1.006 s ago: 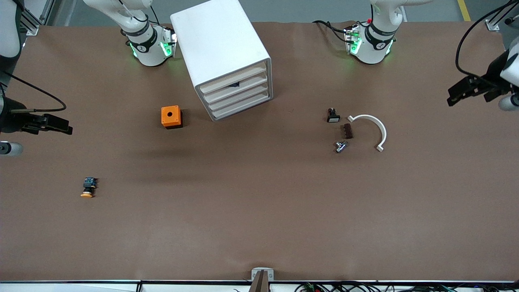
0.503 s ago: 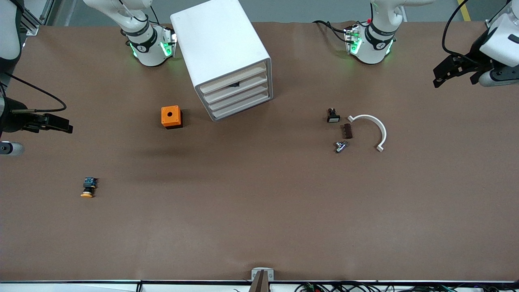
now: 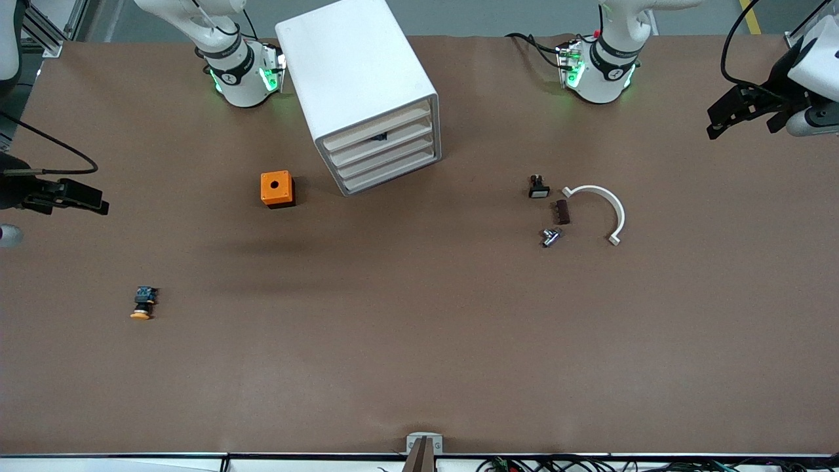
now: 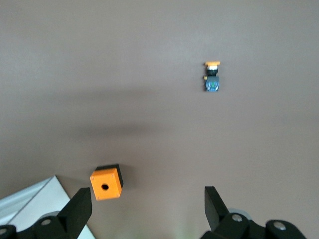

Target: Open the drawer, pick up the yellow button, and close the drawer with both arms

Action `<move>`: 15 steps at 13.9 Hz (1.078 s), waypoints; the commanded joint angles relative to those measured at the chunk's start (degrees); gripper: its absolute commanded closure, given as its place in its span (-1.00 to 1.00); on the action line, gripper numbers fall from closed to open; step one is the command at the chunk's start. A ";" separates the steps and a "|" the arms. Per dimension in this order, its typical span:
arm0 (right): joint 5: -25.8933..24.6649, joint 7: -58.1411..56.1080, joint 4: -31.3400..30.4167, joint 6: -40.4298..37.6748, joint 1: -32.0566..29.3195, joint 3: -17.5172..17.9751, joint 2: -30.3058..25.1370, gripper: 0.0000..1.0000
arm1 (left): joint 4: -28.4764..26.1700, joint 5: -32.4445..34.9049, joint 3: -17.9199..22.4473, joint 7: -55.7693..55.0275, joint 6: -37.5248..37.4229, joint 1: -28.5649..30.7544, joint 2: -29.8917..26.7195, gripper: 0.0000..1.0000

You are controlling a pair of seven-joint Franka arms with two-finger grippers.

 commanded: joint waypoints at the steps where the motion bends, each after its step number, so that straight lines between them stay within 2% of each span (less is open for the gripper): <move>1: 0.10 0.32 -0.32 -2.23 0.28 0.49 -2.63 -1.00 | 1.69 -0.57 -0.09 0.26 -2.27 0.22 0.77 -1.00; 6: -0.43 -0.12 -2.51 -2.67 0.89 0.23 -5.27 -1.00 | 0.90 -0.57 -0.18 0.00 -3.16 0.22 0.15 -1.00; 8: -0.43 -0.21 -5.58 -1.53 0.81 0.23 -7.29 -1.00 | -0.07 -0.66 -0.44 -0.09 -2.89 0.13 -0.29 -1.00; 11: -0.08 -0.21 -16.11 6.00 0.63 0.06 -14.14 -1.00 | -2.44 -0.57 -0.53 -0.18 -0.62 0.13 -1.52 -1.00; 12: 0.10 -0.21 -17.80 7.16 0.46 0.06 -15.21 -1.00 | -2.45 -0.66 -0.62 -0.18 -0.35 0.48 -1.61 -1.00; 15: 0.19 -0.21 -17.73 7.70 0.37 -0.03 -15.31 -1.00 | -0.35 -0.66 -0.62 0.17 -0.25 0.57 -0.56 -1.00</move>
